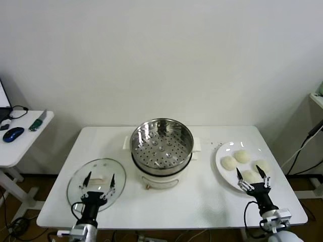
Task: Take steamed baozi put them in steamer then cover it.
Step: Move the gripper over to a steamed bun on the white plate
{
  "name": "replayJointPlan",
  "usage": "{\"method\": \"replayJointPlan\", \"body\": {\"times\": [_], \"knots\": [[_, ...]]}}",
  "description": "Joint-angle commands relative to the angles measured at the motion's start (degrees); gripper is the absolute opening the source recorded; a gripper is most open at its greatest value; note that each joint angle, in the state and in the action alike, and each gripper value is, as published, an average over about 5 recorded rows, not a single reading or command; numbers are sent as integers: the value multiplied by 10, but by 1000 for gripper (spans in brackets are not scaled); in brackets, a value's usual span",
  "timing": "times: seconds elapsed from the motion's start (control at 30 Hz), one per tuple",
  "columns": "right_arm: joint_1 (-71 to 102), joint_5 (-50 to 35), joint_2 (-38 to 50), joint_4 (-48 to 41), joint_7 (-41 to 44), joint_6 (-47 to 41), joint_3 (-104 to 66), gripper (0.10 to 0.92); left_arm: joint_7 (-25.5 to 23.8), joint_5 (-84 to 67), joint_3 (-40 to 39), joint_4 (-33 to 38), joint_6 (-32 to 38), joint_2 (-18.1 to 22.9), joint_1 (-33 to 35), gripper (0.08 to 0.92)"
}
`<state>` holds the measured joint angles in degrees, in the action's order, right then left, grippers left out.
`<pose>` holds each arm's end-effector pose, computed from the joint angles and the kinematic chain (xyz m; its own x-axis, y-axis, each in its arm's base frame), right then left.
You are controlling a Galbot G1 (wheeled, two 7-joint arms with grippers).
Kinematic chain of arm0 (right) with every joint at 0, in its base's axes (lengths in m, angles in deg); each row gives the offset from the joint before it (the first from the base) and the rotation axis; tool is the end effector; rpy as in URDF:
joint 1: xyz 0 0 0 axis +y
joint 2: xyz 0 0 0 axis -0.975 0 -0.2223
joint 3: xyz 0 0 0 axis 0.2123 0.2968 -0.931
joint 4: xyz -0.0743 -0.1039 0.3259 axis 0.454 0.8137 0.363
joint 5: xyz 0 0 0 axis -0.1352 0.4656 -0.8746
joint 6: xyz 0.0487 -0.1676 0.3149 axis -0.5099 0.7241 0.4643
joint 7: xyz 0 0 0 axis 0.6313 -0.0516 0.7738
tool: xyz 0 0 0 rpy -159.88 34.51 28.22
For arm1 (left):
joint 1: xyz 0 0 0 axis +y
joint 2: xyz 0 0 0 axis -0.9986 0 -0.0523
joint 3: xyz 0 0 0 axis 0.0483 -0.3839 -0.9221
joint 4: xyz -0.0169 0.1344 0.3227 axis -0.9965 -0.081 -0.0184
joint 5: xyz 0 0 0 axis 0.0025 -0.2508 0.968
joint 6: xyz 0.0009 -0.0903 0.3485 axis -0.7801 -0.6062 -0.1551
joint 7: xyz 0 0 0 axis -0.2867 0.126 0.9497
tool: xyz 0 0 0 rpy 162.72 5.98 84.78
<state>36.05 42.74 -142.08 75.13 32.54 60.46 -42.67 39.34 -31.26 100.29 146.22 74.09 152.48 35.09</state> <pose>0.2200 -0.1710 -0.3755 -0.9918 -0.0937 0.0869 -0.1042 0.9867 -0.1249 0.1654 0.0511 -0.3744 -0.9997 0.0017 0.0262 0.0060 0.9860 0.1665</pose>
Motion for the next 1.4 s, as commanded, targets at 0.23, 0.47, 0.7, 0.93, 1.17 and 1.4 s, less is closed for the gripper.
{"method": "replayJointPlan", "body": {"times": [0.23,0.47,0.7,0.93,1.17,1.4], "knots": [[-118,85,283,-55,236,-168,39,823,8,0,-8,3,1,-13,5,823],[-310,128,427,-182,385,-144,207,823,11,-5,-12,-2,5,-19,9,823],[-580,214,463,-270,512,-117,490,823,11,-13,-12,-3,3,-22,7,823],[-835,263,383,-428,591,-56,728,823,11,-16,-9,-7,-2,-22,2,823],[-922,289,268,-559,611,-23,821,823,11,-26,0,-9,-6,-23,-1,823],[-915,311,190,-650,596,-10,823,823,11,-31,6,-13,-7,-26,-1,823]]}}
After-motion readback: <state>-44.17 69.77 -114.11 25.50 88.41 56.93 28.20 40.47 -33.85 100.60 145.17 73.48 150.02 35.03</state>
